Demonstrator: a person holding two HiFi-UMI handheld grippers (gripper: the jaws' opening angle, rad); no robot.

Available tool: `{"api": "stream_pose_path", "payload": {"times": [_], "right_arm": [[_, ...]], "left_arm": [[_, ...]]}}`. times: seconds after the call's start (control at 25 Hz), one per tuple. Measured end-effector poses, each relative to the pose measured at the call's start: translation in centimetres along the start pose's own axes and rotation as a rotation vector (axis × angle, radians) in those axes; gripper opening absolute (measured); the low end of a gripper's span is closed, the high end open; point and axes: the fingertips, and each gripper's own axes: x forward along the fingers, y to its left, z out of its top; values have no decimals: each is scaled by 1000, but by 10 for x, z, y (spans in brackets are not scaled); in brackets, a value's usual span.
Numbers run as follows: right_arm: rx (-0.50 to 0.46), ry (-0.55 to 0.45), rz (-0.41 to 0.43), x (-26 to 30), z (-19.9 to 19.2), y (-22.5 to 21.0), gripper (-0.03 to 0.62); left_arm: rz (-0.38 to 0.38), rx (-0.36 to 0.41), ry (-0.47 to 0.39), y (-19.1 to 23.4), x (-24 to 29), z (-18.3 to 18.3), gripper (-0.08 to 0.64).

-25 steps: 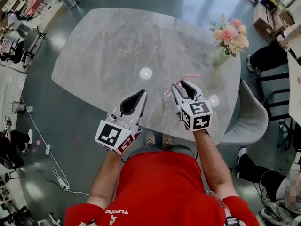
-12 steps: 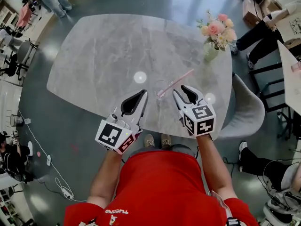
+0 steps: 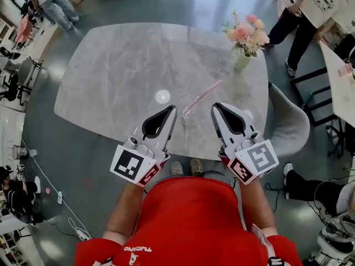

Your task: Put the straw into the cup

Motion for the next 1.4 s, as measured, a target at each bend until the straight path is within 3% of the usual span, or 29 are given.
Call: {"api": "stream_pose_path", "payload": {"times": [0.32, 1.4], "right_arm": [[-12, -83, 14, -26, 20, 17, 2], [-23, -96, 52, -56, 33, 41, 2]], "left_arm": [[-35, 25, -30, -20, -2, 15, 6], [-32, 38, -27, -41, -17, 19, 6]]}}
